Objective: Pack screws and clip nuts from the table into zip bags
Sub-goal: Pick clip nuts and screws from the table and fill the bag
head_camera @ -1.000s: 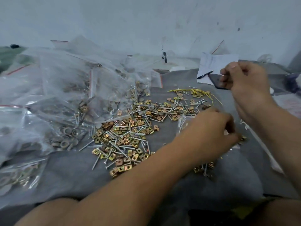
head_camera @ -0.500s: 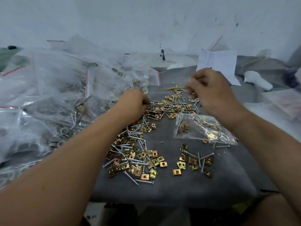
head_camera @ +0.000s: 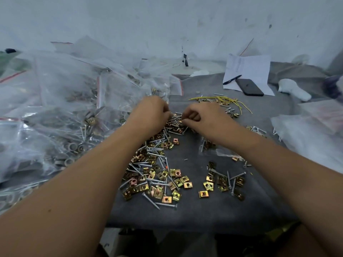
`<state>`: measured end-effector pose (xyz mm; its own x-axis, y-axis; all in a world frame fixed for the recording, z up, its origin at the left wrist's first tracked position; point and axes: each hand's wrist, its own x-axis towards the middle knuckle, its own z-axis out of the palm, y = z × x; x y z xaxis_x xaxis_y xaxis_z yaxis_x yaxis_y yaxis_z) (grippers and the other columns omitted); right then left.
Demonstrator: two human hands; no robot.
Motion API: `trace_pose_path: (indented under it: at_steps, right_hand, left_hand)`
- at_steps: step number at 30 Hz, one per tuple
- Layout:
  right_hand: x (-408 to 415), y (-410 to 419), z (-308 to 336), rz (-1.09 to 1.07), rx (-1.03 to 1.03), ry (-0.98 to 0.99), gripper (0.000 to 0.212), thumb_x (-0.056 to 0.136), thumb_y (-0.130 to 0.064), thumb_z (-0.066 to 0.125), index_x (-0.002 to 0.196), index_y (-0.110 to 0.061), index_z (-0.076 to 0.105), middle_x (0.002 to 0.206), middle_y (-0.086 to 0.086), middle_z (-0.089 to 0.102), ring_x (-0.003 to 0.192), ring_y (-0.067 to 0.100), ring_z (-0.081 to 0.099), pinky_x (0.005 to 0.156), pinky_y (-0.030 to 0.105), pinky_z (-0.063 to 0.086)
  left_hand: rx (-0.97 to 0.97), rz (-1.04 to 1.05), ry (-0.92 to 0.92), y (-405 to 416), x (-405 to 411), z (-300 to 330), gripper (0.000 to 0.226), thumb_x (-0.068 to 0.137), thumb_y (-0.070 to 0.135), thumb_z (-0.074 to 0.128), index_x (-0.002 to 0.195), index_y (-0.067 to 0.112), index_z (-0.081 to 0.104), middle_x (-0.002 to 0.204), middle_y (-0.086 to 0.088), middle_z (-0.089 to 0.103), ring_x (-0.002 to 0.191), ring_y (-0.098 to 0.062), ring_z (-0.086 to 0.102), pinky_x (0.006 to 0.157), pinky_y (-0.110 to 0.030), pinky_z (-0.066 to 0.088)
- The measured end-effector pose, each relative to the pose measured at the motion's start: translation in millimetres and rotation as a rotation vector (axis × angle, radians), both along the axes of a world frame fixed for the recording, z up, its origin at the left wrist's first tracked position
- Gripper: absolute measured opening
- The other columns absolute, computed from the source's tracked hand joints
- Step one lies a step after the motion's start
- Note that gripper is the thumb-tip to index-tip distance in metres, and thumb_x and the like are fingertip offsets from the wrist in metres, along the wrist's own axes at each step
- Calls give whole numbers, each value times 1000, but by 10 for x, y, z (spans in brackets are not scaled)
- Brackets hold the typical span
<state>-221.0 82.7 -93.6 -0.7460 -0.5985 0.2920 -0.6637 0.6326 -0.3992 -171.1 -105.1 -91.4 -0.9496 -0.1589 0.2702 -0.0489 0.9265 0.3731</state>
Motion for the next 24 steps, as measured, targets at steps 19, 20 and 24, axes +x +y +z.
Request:
trace_pose_path:
  at_steps: [19,20,24]
  right_hand:
    - [-101,-63,-69,42,94,106,13,93,-24,74,105,-27,73,101,-9,70,85,4,57,76,23,43]
    - [-101,-72,-58,41,114,118,13,93,-26,75,106,-27,74,103,-8,70,85,4,56,76,22,41]
    - [-97,-119,31,13,190,57,17,91,-27,78,109,-27,77,106,-5,72,90,9,60,69,19,40]
  left_hand:
    - [1970,133,21,25,226,509,32,99,6,30,71,10,45,59,-4,44,42,-13,44,41,-16,31]
    - [2003,151,31,38,238,508,31,99,7,31,73,9,47,60,-5,45,44,-13,43,41,-17,30]
    - [2051,192,34,51,254,479,22,94,7,32,77,16,42,70,0,36,54,-10,31,47,-20,21]
